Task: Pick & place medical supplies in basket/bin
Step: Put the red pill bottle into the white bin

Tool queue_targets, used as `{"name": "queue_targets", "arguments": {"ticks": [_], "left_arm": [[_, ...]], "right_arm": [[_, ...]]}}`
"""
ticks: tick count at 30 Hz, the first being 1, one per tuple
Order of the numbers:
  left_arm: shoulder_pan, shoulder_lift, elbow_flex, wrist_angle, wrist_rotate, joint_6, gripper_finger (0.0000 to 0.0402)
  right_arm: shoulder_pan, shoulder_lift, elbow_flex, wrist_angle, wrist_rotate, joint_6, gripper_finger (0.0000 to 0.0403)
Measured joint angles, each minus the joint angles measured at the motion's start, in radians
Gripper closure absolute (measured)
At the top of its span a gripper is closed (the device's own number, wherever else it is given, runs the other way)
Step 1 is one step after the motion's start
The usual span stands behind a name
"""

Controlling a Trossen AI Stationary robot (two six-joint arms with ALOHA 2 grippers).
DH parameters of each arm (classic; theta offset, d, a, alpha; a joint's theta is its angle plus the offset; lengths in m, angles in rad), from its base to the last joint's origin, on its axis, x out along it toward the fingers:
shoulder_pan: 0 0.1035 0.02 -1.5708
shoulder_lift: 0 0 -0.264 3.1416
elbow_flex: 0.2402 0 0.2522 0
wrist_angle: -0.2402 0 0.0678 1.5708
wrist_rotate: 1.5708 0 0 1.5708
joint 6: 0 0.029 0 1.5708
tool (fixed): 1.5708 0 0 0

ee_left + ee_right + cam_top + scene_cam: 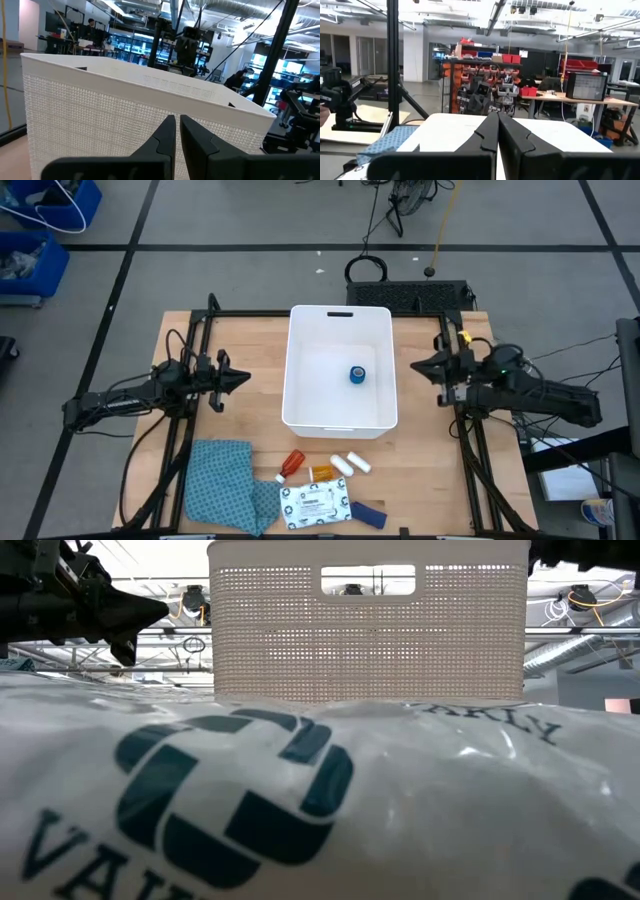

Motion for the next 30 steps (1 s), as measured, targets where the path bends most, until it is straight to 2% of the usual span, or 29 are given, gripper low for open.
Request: {"name": "queue_targets", "arguments": {"ticks": [6,17,30], "left_arm": [[0.000,0.000,0.000,0.000,0.006,-0.008,0.0373],[0.000,0.000,0.000,-0.030,0.008,-0.004,0.0373],[0.000,0.000,0.000,-0.021,0.009,-0.024,0.0373]], "right_arm": [[0.000,0.000,-0.096,0.114,-0.003,-0.026,0.0403],[0.000,-0.004,-0.123,-0.005,-0.026,-0.106,0.0403],[0.000,-0.019,-0.123,-0.033,-0.056,-0.038,0.0403]]}}
